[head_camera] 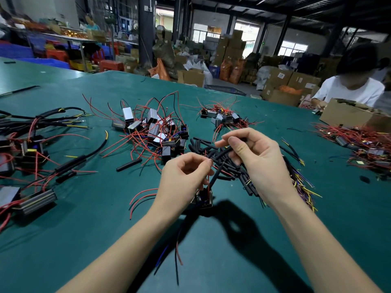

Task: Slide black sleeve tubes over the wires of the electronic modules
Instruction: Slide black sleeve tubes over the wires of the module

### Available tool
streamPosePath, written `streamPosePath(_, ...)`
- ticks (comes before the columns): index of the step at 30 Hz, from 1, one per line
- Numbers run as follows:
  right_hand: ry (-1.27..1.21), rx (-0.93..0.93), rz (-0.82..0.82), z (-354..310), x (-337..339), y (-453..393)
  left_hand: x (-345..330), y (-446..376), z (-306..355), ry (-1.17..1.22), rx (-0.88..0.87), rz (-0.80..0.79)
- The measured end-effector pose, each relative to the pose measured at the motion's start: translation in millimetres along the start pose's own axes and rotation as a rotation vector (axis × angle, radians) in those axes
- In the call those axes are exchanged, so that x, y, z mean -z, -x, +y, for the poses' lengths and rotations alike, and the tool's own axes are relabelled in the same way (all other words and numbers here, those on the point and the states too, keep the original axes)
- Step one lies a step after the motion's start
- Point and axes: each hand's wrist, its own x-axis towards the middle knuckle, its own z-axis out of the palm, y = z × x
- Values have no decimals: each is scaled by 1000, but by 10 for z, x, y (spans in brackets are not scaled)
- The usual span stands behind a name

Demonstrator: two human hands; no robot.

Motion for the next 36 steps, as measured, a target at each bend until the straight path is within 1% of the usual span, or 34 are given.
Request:
streamPosePath(3,-5,1,5,12,21,-6,-9,4,7,5,2,-2)
streamPosePath(11,23,-26,-52,63,25,-2,-2,-4,-13,9,10,-10)
streamPosePath(15,100,-3,-39,54,25,0,-15,-8,-27,39,36,-29)
streamPosePath(21,137,-4,-62,44,47,-3,-27,-8,-35,37,55,-73)
streamPosePath(26,95,4,-1,18,170,-46,-22,-9,-23,75,70,-79)
streamPosePath(29,92,2,-4,10,194,-47,-17,-2,-3,78,58,-69)
streamPosePath(36,43,-18,-10,24,92,-20,-6,5,2,2,14,-44)
